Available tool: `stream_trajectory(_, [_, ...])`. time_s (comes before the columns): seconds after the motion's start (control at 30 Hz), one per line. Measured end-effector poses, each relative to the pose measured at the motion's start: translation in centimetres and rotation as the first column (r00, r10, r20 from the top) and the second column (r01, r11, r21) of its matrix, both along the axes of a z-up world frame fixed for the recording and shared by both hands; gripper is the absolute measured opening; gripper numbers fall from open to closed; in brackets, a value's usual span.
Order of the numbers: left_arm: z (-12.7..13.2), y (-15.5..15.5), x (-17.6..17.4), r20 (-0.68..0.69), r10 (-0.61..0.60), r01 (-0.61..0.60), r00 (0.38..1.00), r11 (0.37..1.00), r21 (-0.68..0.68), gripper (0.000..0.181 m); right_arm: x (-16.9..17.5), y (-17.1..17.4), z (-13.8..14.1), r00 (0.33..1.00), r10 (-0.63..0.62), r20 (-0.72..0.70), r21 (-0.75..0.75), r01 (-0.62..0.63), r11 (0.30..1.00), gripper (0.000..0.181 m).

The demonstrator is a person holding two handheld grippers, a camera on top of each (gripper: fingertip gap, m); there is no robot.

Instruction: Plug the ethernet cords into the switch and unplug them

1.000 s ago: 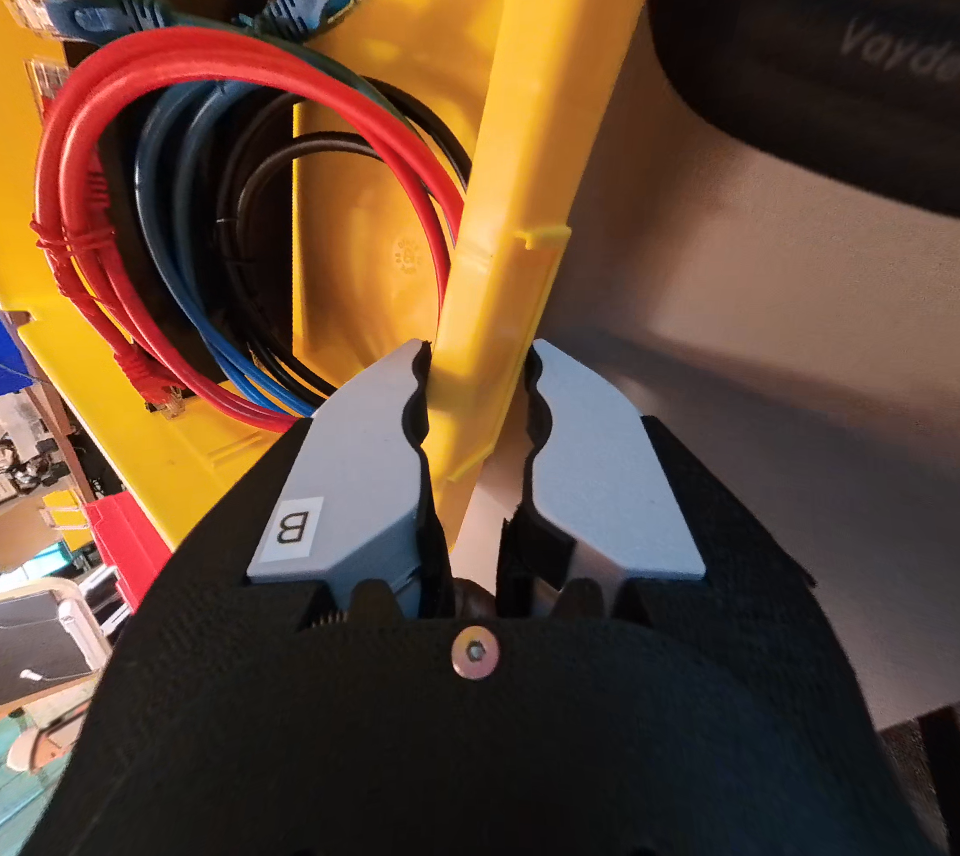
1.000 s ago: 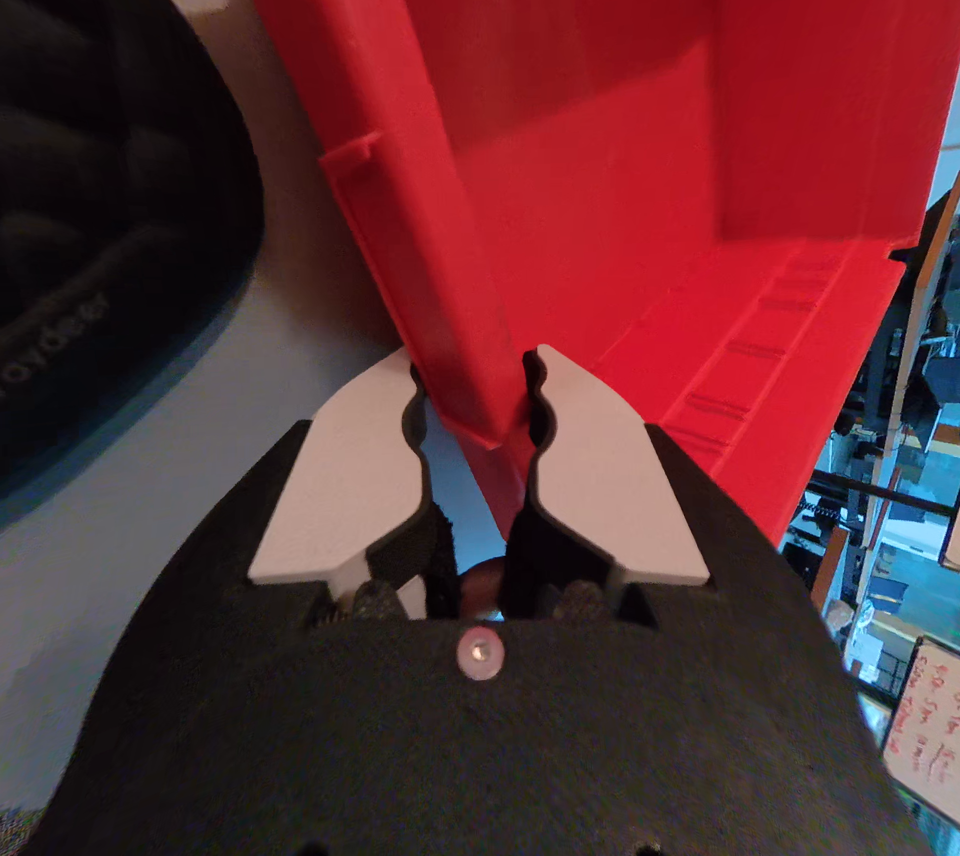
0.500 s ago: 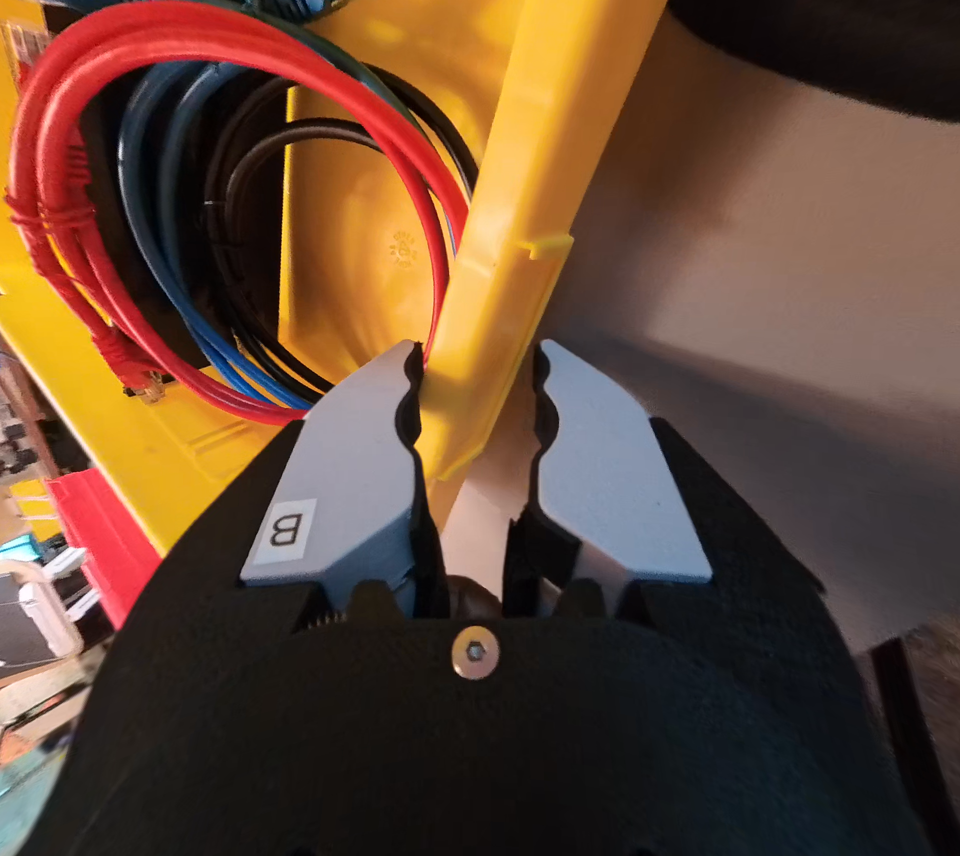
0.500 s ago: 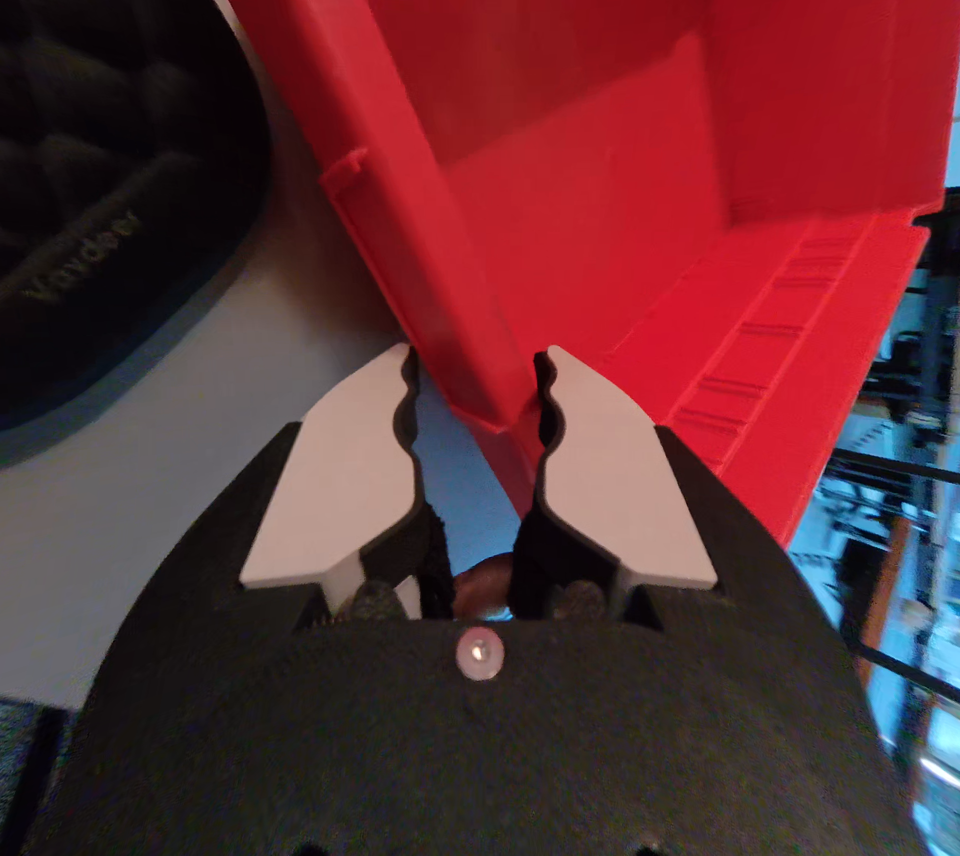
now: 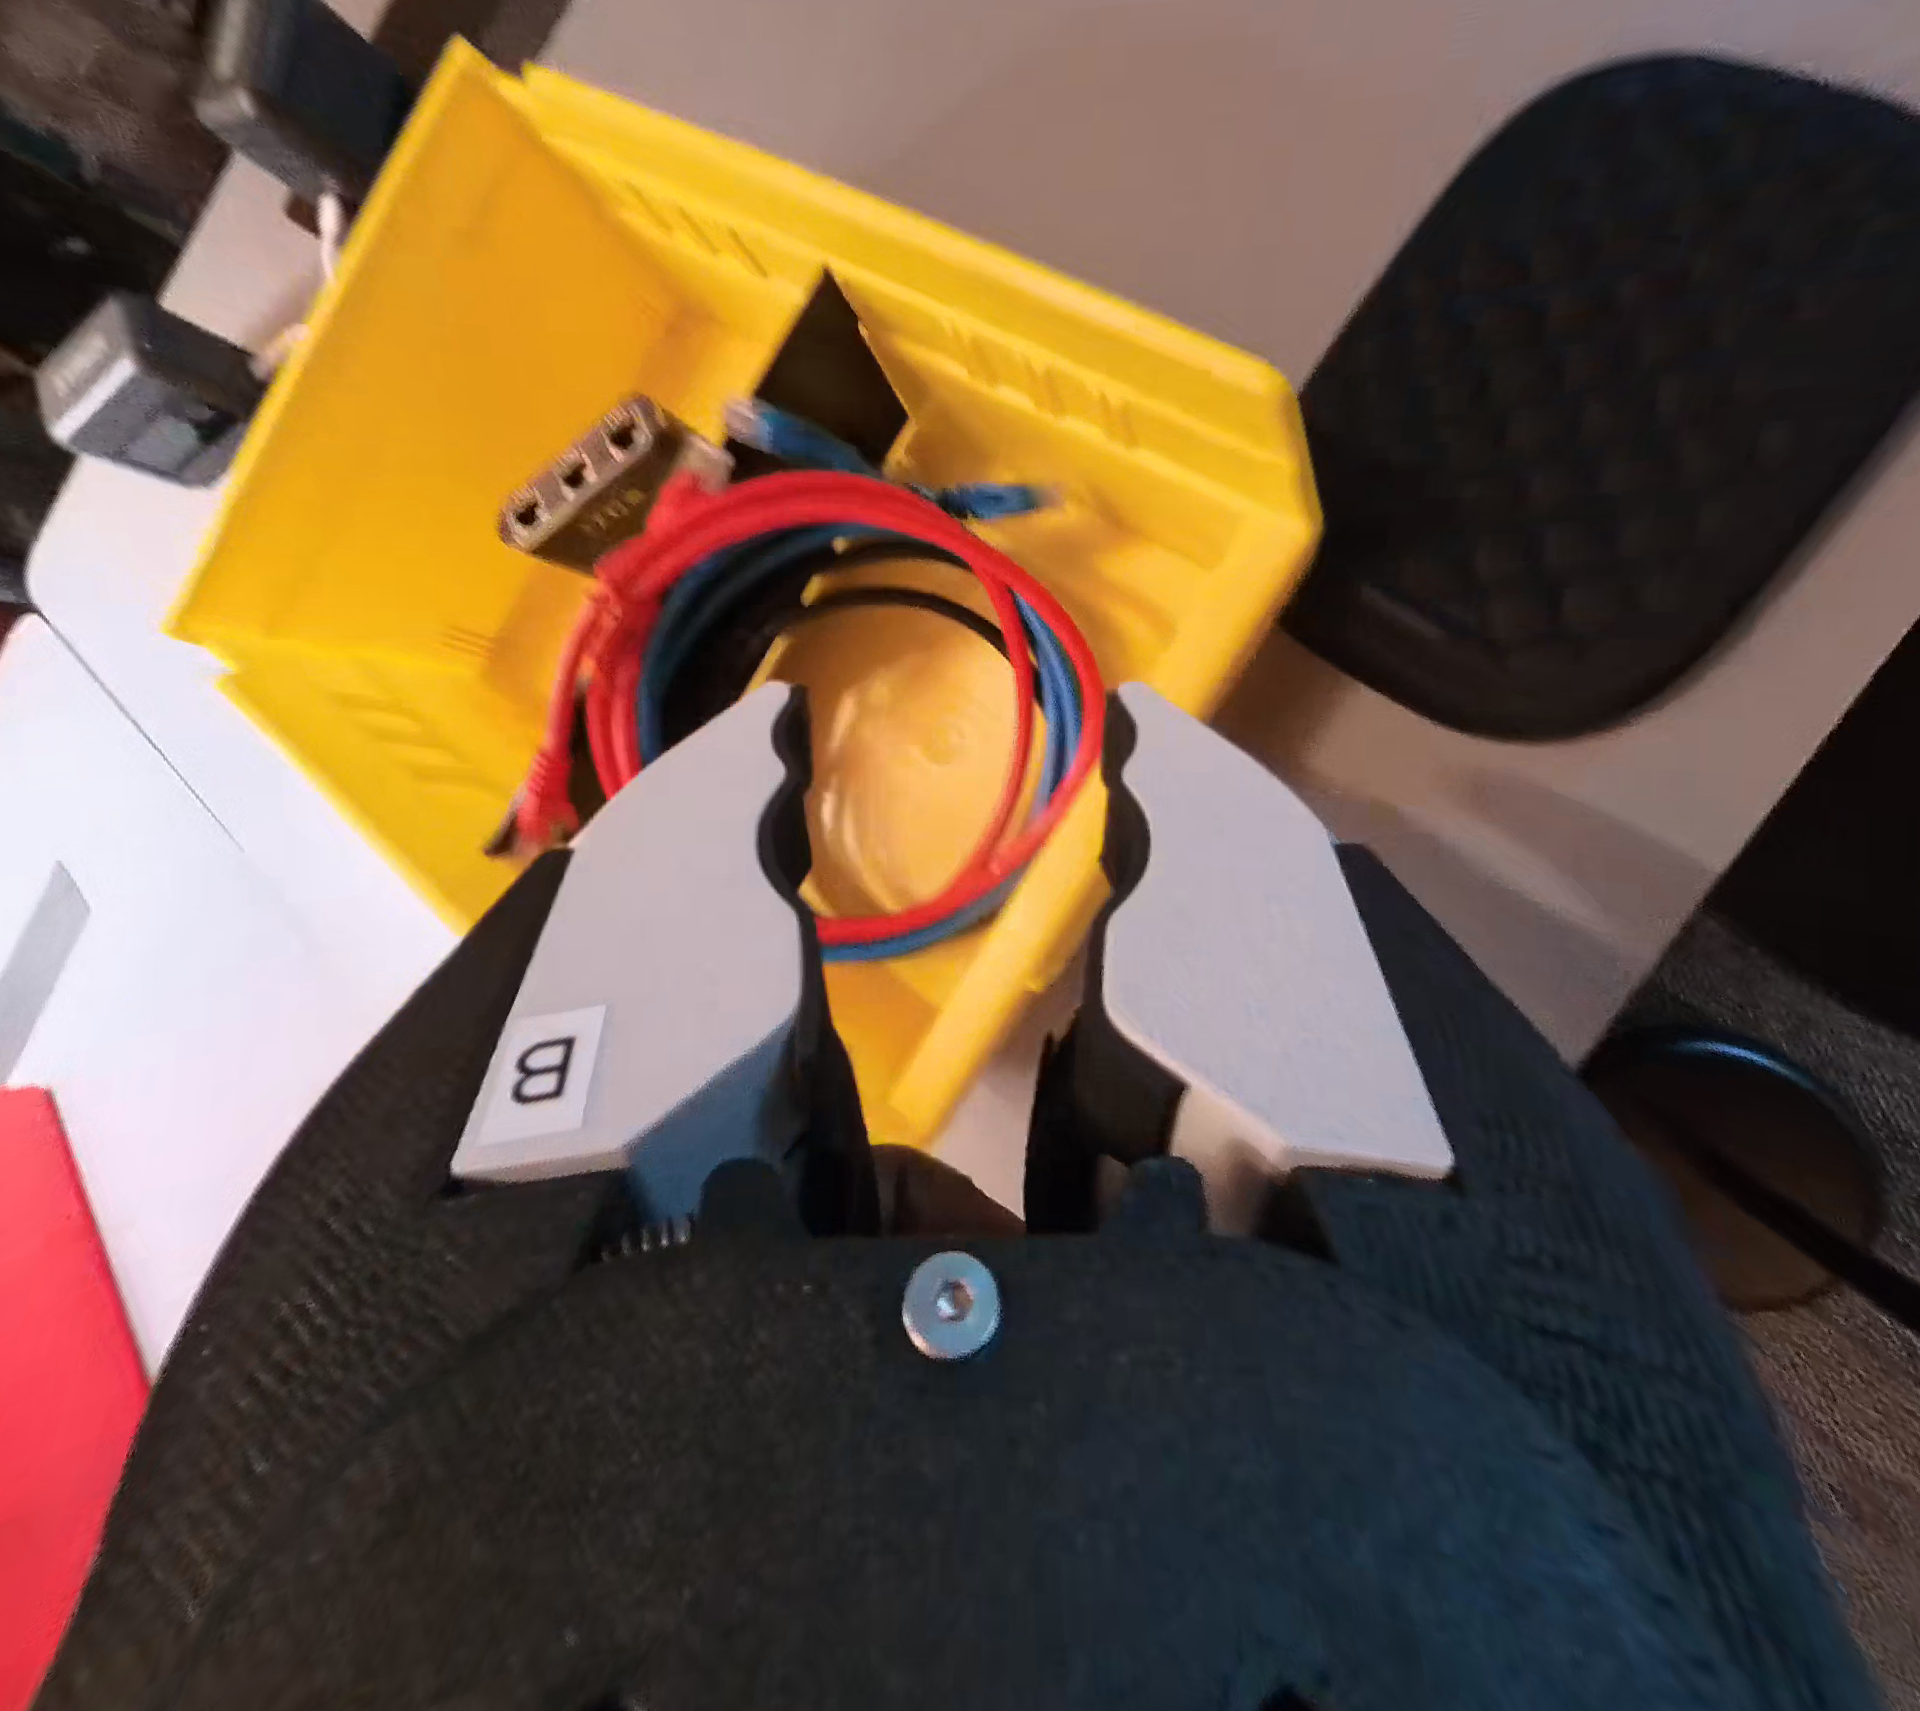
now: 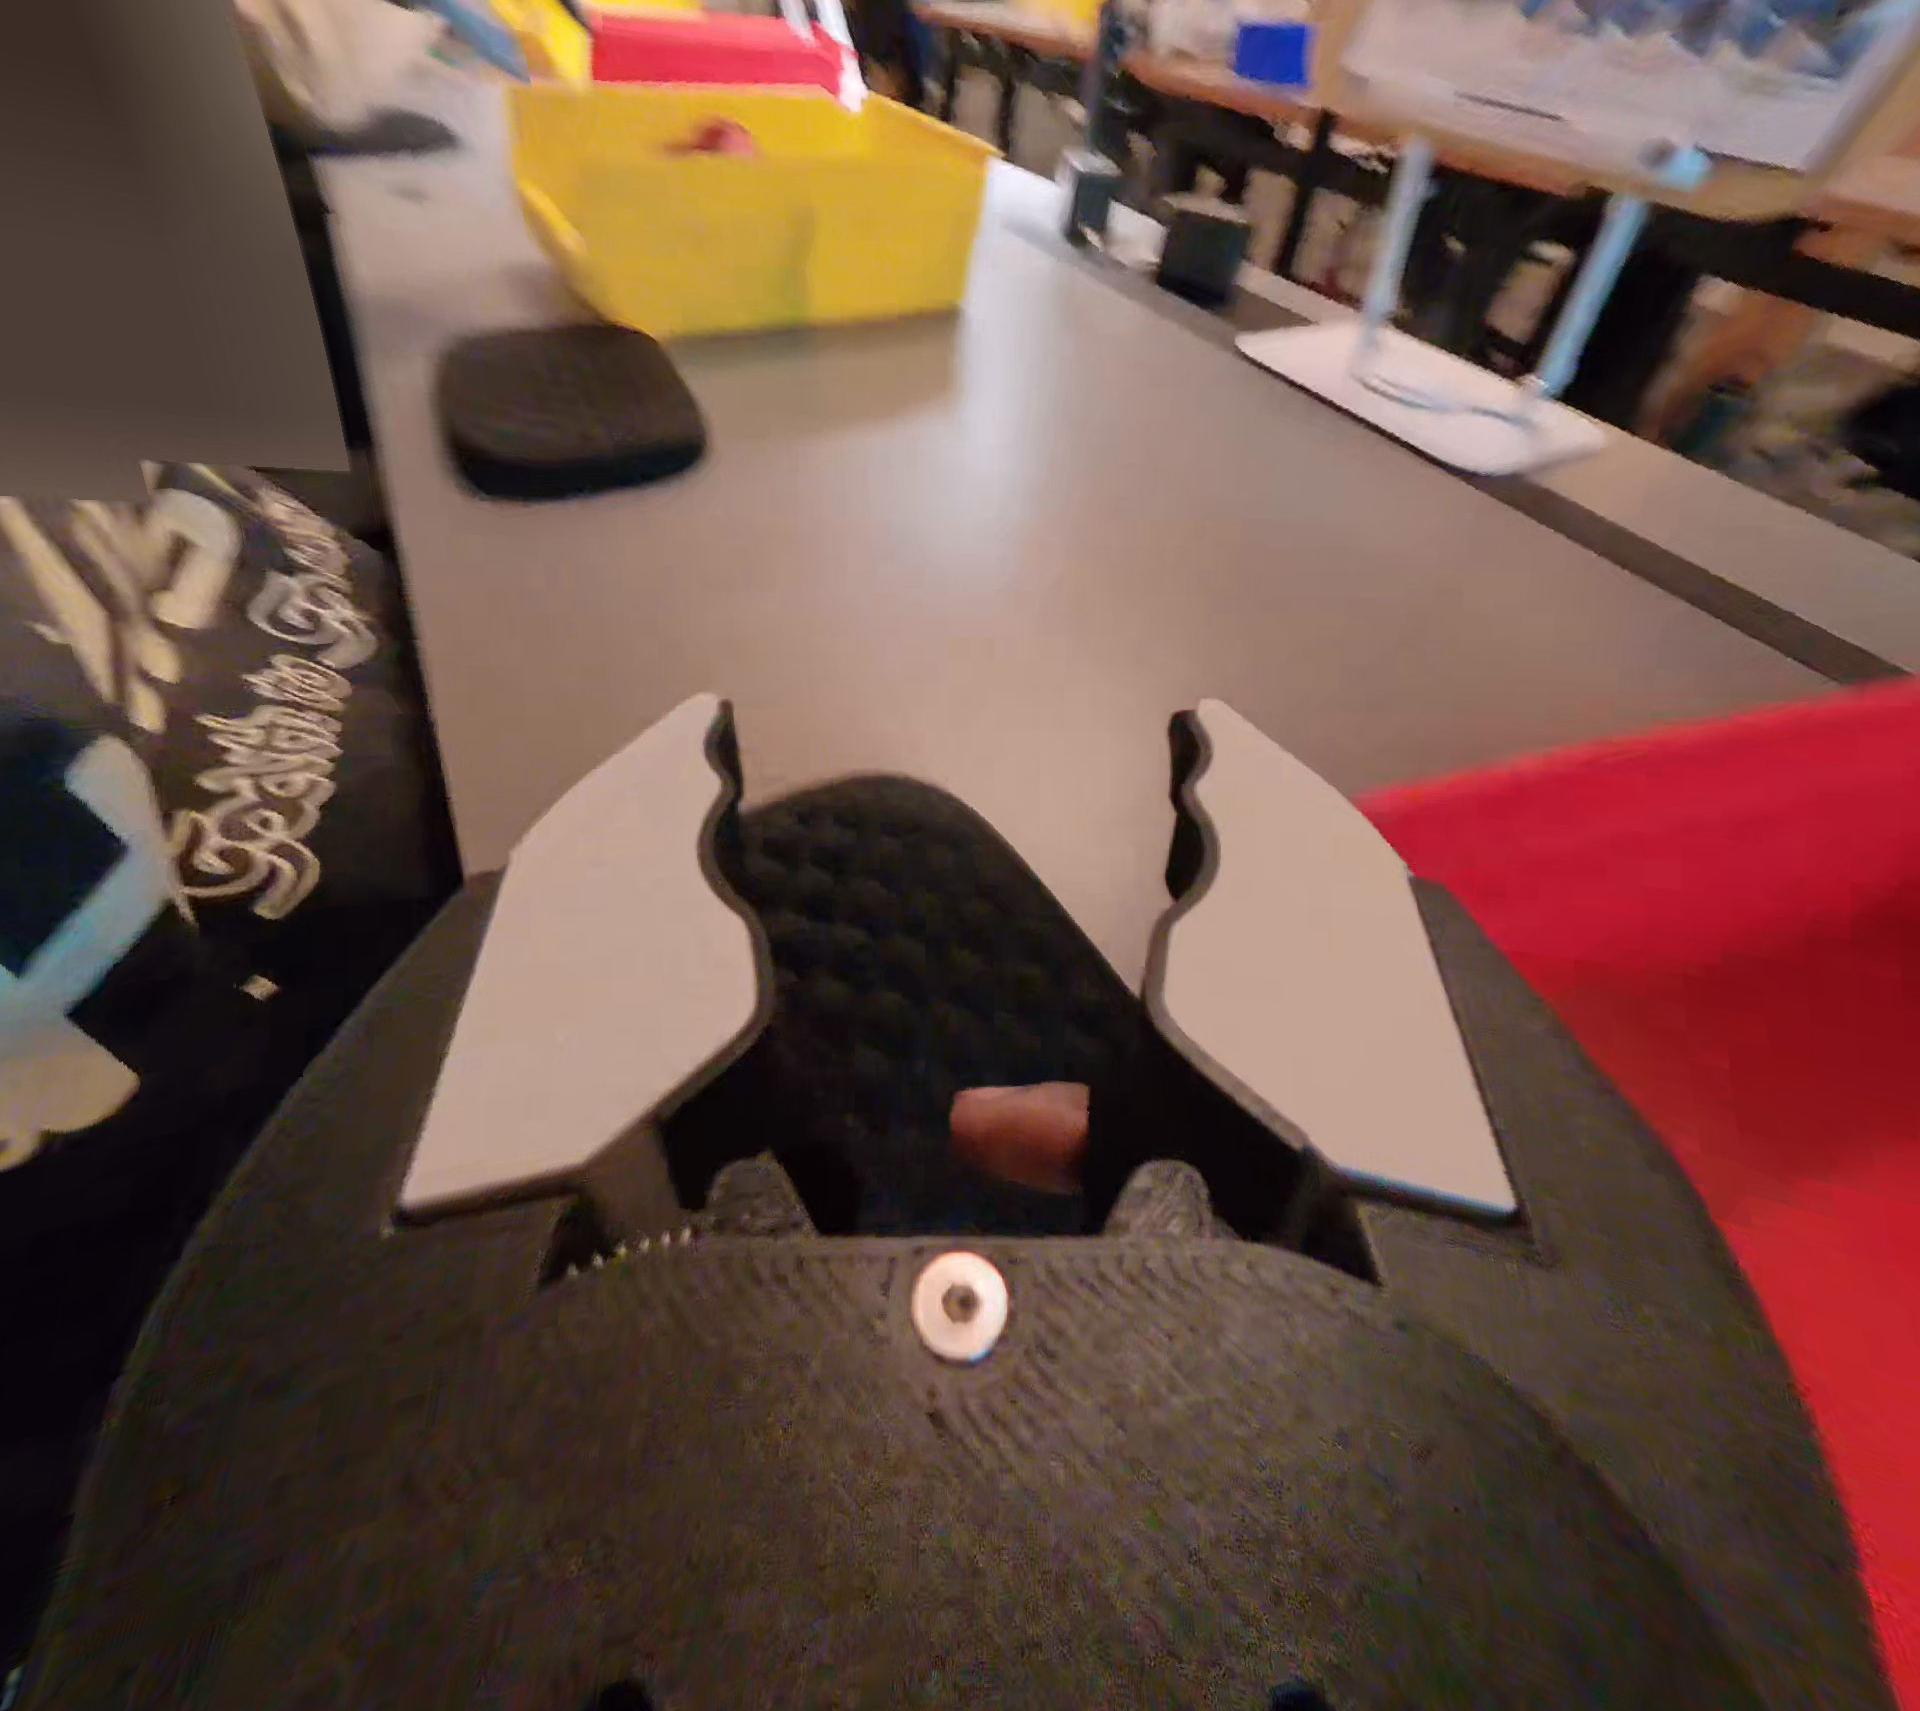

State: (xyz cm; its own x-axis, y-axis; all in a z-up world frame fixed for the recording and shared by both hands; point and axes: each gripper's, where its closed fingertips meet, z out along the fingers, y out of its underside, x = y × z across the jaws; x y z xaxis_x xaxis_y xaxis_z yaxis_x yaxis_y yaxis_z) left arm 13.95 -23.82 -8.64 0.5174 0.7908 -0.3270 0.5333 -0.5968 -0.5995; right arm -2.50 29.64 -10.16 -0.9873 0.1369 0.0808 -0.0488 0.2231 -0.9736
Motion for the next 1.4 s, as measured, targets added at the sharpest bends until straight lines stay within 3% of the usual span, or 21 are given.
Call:
stream_trajectory(0.13, [2.8, -1.6, -4.8, -0.031, -0.014, 0.013, 0.999, 1.000, -0.017, 0.056, 1.5, -4.3, 0.1, 0.991, 0.131, 0.019, -0.072, -0.129, 0.989, 0.081])
stream_trajectory(0.27, [3.6, -2.6, -10.2, -0.002, -0.055, 0.054, 0.999, 0.997, -0.061, 0.056, 2.4, -7.9, 0.1, 0.969, 0.243, 0.036, -0.139, -0.236, 0.962, 0.078])
stream_trajectory(0.4, [0.5, -4.1, -13.9, 0.177, -0.077, 0.103, 0.981, 0.984, -0.144, 0.056, 2.7, -9.9, -0.5, 0.949, 0.306, 0.076, -0.162, -0.291, 0.943, 0.075])
stream_trajectory(0.6, [-4.6, -7.1, -17.0, 0.369, -0.080, 0.198, 0.926, 0.935, -0.295, 0.056, 1.8, -9.6, 0.0, 0.943, 0.303, 0.139, -0.220, -0.269, 0.938, 0.068])
stream_trajectory(0.77, [-7.6, -9.0, -17.9, 0.487, -0.066, 0.284, 0.871, 0.876, -0.390, 0.056, 1.4, -9.5, -0.1, 0.941, 0.294, 0.168, -0.227, -0.253, 0.940, 0.064])
stream_trajectory(0.93, [-9.9, -8.8, -18.2, 0.543, -0.073, 0.307, 0.836, 0.884, -0.353, 0.054, 1.6, -9.9, -0.6, 0.937, 0.299, 0.182, -0.191, -0.265, 0.945, 0.063])
stream_trajectory(1.07, [-11.5, -9.4, -17.3, 0.611, -0.056, 0.346, 0.789, 0.863, -0.367, 0.035, 1.4, -10.1, -0.9, 0.938, 0.287, 0.196, -0.164, -0.257, 0.952, 0.062])
stream_trajectory(1.2, [-10.6, -9.0, -17.8, 0.572, -0.054, 0.307, 0.819, 0.882, -0.357, 0.025, 1.1, -10.3, -1.7, 0.941, 0.257, 0.223, -0.127, -0.233, 0.964, 0.059])
stream_trajectory(1.4, [-5.9, -9.1, -18.3, 0.406, -0.019, 0.217, 0.914, 0.867, -0.448, 0.024, 1.2, -10.7, -2.6, 0.932, 0.251, 0.260, -0.068, -0.242, 0.968, 0.058])
